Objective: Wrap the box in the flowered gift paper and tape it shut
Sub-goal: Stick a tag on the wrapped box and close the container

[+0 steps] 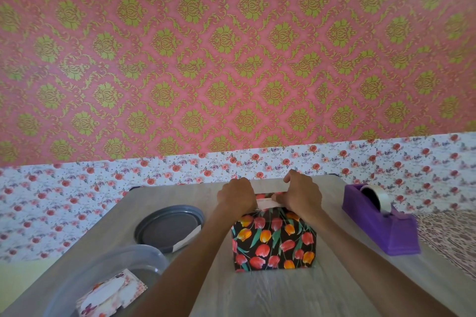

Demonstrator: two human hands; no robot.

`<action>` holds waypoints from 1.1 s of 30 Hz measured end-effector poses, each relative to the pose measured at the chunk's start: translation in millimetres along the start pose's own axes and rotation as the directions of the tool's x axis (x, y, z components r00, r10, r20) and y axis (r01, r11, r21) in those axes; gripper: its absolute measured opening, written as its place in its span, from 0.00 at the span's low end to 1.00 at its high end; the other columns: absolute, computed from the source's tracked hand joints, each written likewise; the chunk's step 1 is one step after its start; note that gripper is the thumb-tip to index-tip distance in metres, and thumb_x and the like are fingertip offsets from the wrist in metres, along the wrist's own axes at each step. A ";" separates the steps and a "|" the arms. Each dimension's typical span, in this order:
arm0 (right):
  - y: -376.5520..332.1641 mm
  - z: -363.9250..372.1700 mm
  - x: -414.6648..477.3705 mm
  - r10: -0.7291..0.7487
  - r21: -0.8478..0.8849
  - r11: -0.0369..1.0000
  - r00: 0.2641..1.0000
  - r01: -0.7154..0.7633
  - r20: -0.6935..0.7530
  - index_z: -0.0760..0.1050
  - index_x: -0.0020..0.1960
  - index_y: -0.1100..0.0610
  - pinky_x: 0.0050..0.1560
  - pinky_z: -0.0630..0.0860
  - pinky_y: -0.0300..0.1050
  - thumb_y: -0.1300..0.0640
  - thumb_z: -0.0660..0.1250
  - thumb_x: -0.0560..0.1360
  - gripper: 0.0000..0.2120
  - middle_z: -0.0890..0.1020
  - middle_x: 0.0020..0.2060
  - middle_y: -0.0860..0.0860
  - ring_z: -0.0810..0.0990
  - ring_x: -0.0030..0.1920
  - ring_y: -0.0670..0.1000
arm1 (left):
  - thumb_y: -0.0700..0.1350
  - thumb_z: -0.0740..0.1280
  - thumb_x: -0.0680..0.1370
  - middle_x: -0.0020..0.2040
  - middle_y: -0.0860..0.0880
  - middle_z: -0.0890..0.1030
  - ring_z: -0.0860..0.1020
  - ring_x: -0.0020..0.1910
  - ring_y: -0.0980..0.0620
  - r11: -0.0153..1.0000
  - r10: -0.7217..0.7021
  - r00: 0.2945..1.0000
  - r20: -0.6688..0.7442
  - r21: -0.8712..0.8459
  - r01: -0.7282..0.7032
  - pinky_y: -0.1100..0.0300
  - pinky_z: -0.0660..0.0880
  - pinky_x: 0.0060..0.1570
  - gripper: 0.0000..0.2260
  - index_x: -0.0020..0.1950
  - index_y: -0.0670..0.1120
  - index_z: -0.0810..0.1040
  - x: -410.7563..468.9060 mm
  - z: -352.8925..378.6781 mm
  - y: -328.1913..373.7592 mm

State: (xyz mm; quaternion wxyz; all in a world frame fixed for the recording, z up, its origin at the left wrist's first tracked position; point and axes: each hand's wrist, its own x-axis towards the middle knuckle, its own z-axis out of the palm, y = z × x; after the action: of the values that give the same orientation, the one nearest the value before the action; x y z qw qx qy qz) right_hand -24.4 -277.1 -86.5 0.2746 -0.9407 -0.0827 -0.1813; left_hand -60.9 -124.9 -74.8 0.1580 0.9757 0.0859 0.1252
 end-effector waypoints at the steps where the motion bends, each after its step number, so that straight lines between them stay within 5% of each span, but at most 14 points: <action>1: 0.8 0.7 -1.0 -0.058 0.000 0.998 0.998 0.058 -0.023 0.76 0.55 0.52 0.38 0.71 0.43 0.49 0.76 0.70 0.17 0.80 0.50 0.49 0.79 0.49 0.51 | 0.43 0.70 0.74 0.46 0.49 0.82 0.80 0.47 0.48 1.000 0.011 1.000 -0.003 0.004 -0.011 0.54 0.79 0.49 0.06 0.48 0.45 0.83 0.7 0.7 -2.7; 3: 2.7 4.3 -3.6 -0.232 -0.049 0.972 0.973 0.230 -0.023 0.82 0.51 0.51 0.43 0.75 0.43 0.58 0.74 0.72 0.09 0.81 0.49 0.48 0.78 0.51 0.51 | 0.42 0.68 0.75 0.51 0.51 0.83 0.79 0.52 0.49 0.996 0.080 0.997 -0.019 0.046 -0.079 0.54 0.76 0.54 0.09 0.53 0.50 0.85 -1.7 3.2 -7.5; 6: 1.4 9.4 -10.5 -0.391 -0.121 0.904 0.907 0.410 0.156 0.84 0.51 0.52 0.45 0.79 0.44 0.68 0.67 0.71 0.16 0.84 0.47 0.50 0.80 0.47 0.51 | 0.38 0.65 0.76 0.58 0.51 0.81 0.77 0.58 0.48 0.962 0.230 0.973 -0.011 0.153 -0.226 0.51 0.71 0.62 0.18 0.62 0.54 0.81 -13.9 8.0 -12.5; 11: 10.6 -0.9 -22.7 -0.451 0.015 0.877 0.812 0.480 0.370 0.76 0.65 0.52 0.41 0.77 0.43 0.58 0.58 0.81 0.15 0.84 0.51 0.51 0.80 0.39 0.47 | 0.41 0.55 0.82 0.65 0.46 0.77 0.76 0.61 0.44 0.955 0.286 0.953 0.100 0.051 -0.292 0.48 0.72 0.62 0.18 0.70 0.51 0.72 -32.9 15.8 -23.5; 13: 14.2 -6.4 -29.2 -0.431 -0.020 0.866 0.765 0.500 0.479 0.65 0.75 0.52 0.59 0.73 0.44 0.45 0.53 0.83 0.22 0.77 0.66 0.50 0.79 0.58 0.48 | 0.47 0.52 0.84 0.73 0.46 0.69 0.68 0.71 0.45 0.961 0.268 0.946 0.182 0.010 -0.275 0.45 0.65 0.70 0.19 0.74 0.49 0.66 -34.9 19.3 -26.7; 15: 15.3 -11.0 -33.5 -0.379 -0.149 0.828 0.736 0.540 0.561 0.52 0.80 0.51 0.76 0.53 0.50 0.36 0.46 0.82 0.31 0.55 0.79 0.48 0.56 0.78 0.49 | 0.52 0.48 0.84 0.79 0.49 0.56 0.54 0.78 0.47 0.956 0.255 0.933 0.254 0.077 -0.283 0.43 0.52 0.76 0.23 0.79 0.50 0.56 -39.3 21.5 -26.8; 18: 16.3 -14.4 -34.0 -0.347 -0.228 0.793 0.726 0.565 0.593 0.44 0.81 0.51 0.78 0.47 0.50 0.29 0.45 0.77 0.40 0.46 0.80 0.49 0.46 0.79 0.50 | 0.53 0.47 0.85 0.79 0.51 0.57 0.53 0.78 0.50 0.931 0.305 0.936 0.174 0.150 -0.332 0.46 0.48 0.77 0.23 0.79 0.50 0.56 -47.0 24.6 -30.2; 22: 18.2 -11.3 -36.6 -0.390 -0.299 0.762 0.776 0.574 0.496 0.54 0.79 0.55 0.72 0.66 0.55 0.25 0.49 0.72 0.46 0.60 0.77 0.53 0.63 0.75 0.56 | 0.49 0.55 0.84 0.65 0.50 0.76 0.73 0.64 0.50 0.872 0.455 0.887 -0.077 0.239 -0.427 0.54 0.65 0.68 0.13 0.65 0.49 0.73 -61.5 21.9 -30.4; 25: 22.6 -3.3 -37.7 -0.510 -0.353 0.713 0.793 0.606 0.332 0.73 0.64 0.53 0.52 0.78 0.45 0.24 0.52 0.71 0.38 0.79 0.59 0.50 0.79 0.55 0.50 | 0.46 0.62 0.82 0.57 0.49 0.81 0.77 0.56 0.51 0.871 0.471 0.862 -0.185 0.249 -0.423 0.58 0.71 0.61 0.09 0.58 0.47 0.79 -66.7 23.2 -23.8; 28: 26.2 -3.0 -36.9 -0.541 -0.310 0.750 0.812 0.584 0.220 0.78 0.49 0.50 0.39 0.75 0.39 0.19 0.53 0.65 0.38 0.81 0.40 0.46 0.79 0.39 0.45 | 0.46 0.65 0.80 0.52 0.49 0.82 0.79 0.50 0.53 0.885 0.453 0.872 -0.188 0.213 -0.414 0.59 0.78 0.53 0.08 0.56 0.49 0.82 -63.8 25.5 -23.9; 33: 36.7 0.9 -42.5 -0.561 -0.116 0.815 0.824 0.567 0.083 0.84 0.51 0.49 0.40 0.73 0.36 0.15 0.53 0.59 0.44 0.85 0.41 0.43 0.79 0.38 0.41 | 0.50 0.67 0.79 0.48 0.53 0.84 0.78 0.40 0.58 0.917 0.389 0.903 -0.181 -0.015 -0.398 0.71 0.73 0.40 0.09 0.55 0.51 0.85 -60.0 14.7 -24.8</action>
State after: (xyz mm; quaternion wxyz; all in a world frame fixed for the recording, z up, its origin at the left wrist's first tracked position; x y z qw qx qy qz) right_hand -53.9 -309.7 -121.5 0.1421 -0.8943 -0.3512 -0.2382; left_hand -117.3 -118.4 -109.5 0.1463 0.9538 -0.1024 0.2417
